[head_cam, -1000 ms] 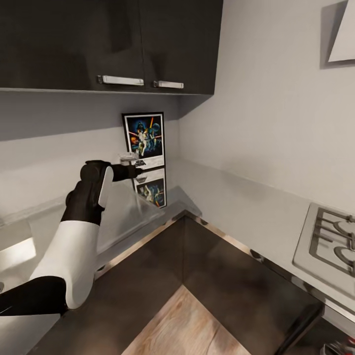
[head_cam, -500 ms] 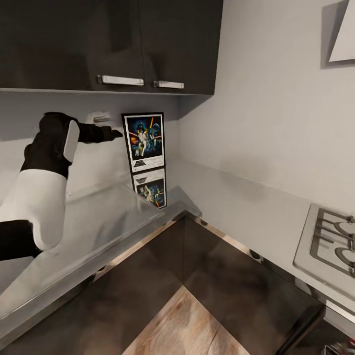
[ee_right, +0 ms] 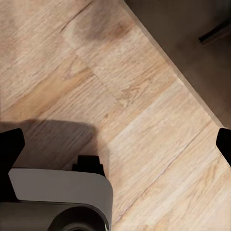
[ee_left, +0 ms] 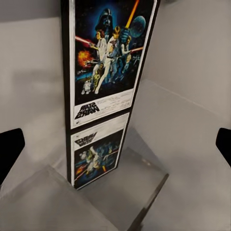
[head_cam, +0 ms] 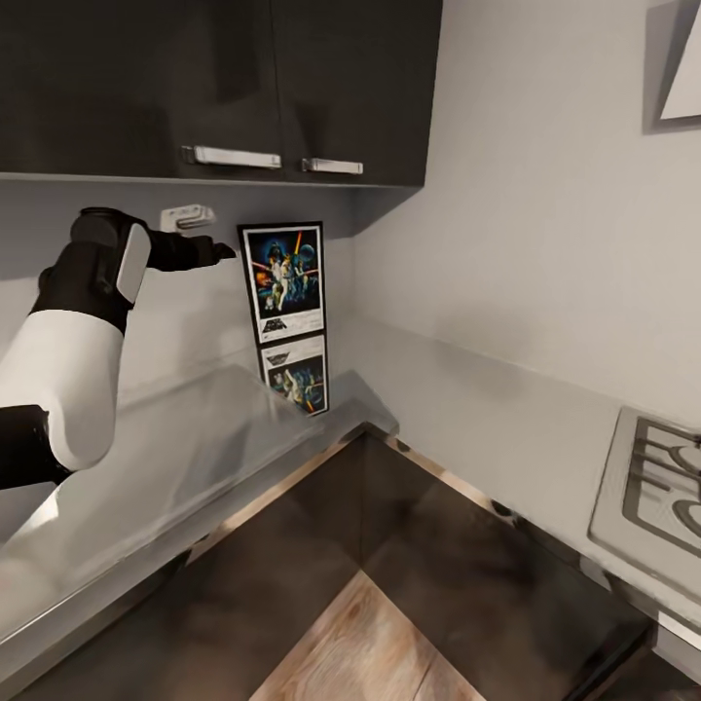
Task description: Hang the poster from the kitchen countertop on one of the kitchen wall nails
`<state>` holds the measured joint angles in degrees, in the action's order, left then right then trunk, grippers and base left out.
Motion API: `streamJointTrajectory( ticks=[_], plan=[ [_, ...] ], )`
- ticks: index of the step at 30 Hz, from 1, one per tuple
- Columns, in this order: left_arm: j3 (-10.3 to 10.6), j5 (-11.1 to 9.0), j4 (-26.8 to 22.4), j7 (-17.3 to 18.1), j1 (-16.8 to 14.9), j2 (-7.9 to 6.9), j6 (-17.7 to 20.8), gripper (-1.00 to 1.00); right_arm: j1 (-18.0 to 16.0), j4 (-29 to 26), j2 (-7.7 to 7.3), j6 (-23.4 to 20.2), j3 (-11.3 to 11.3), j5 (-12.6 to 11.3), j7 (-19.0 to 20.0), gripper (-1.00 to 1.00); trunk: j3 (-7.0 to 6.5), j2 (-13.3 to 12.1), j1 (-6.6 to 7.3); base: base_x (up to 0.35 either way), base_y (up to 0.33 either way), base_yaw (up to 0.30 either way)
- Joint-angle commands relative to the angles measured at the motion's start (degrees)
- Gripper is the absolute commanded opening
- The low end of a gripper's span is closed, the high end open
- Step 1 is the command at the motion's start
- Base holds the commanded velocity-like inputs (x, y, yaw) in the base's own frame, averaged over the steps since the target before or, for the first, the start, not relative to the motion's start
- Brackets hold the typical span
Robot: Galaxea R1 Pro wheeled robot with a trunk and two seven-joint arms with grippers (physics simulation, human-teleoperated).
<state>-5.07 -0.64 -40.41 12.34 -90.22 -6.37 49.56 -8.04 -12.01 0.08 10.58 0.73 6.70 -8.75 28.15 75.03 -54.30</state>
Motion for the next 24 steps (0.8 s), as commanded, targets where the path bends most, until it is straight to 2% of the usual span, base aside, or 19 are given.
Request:
streamJointTrajectory(
  ticks=[1,6,16,24],
  plan=[
    [-0.15,-0.07,-0.03,0.14,-0.04,-0.01,0.29,1.0,-0.04,0.06,0.01,0.06,0.06,0.59,-0.39,1.0,0.06,0.03,-0.03,0.325,0.0,0.0],
    [-0.19,-0.07,0.03,0.14,-0.04,-0.04,0.28,1.0,-0.04,0.06,0.02,0.06,0.06,0.59,-0.39,1.0,0.06,0.03,-0.03,0.239,0.0,0.0],
    [-0.21,-0.07,-0.04,0.14,-0.04,-0.13,0.28,1.0,-0.04,0.06,0.0,0.06,0.06,0.59,-0.39,1.0,0.06,0.03,-0.03,0.06,0.0,0.0],
    [-0.21,-0.07,-0.3,0.14,-0.04,-0.21,0.28,1.0,-0.03,0.13,0.0,-0.03,0.06,0.59,-0.39,1.0,0.06,0.03,-0.03,0.286,0.0,0.0]
  ],
)
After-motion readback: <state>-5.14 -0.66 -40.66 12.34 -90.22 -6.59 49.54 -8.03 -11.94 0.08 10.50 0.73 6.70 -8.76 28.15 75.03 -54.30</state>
